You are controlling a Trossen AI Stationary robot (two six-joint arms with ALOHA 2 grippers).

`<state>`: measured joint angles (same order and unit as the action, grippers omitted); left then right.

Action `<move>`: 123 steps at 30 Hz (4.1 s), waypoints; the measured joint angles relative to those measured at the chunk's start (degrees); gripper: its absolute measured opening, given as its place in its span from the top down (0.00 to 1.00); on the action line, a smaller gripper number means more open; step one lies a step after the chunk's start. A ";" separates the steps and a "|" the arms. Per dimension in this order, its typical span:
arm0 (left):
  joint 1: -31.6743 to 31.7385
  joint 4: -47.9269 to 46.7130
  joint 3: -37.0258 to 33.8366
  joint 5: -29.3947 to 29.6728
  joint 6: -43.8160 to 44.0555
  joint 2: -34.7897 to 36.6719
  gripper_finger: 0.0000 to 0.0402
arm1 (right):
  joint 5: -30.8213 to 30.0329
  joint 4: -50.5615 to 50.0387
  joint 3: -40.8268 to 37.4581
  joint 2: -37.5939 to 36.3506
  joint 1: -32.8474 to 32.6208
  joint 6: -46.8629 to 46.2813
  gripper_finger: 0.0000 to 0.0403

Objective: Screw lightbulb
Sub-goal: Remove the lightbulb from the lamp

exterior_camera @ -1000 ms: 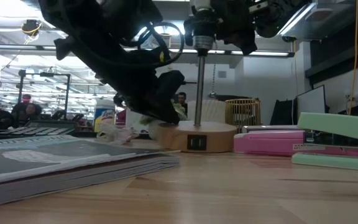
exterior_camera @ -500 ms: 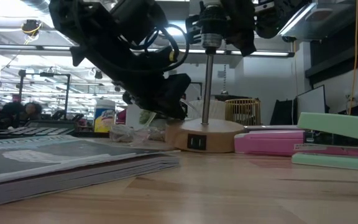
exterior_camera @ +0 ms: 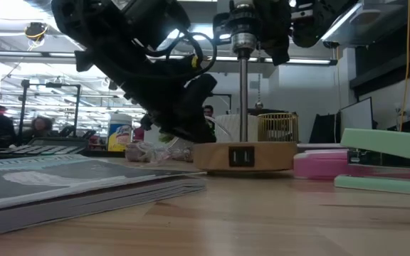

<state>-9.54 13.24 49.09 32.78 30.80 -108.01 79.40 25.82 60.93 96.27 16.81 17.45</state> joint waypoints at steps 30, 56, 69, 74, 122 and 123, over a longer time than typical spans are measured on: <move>-12.08 -0.09 -0.20 6.50 10.36 11.75 0.78 | -11.82 -9.54 0.46 -0.46 0.01 4.28 0.62; -14.33 15.54 4.77 2.51 23.08 -9.75 0.78 | -12.41 -9.19 0.35 -0.33 0.05 3.56 0.62; -14.78 5.86 4.80 17.09 34.85 -9.32 0.78 | -9.78 -9.38 0.35 -0.33 0.14 0.78 0.62; -13.74 2.70 4.68 22.94 37.98 -9.44 0.78 | -9.26 -9.55 0.35 -0.33 0.10 0.64 0.62; -15.27 -35.45 4.66 27.75 22.38 27.56 0.78 | -32.79 10.70 0.26 -0.22 0.05 -7.86 0.62; -15.59 -35.44 4.66 27.75 22.58 27.34 0.78 | -35.39 10.69 0.26 -0.22 0.07 -8.80 0.62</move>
<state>-25.13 -22.20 53.76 60.53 53.38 -80.67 44.01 36.51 61.19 96.05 16.88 8.66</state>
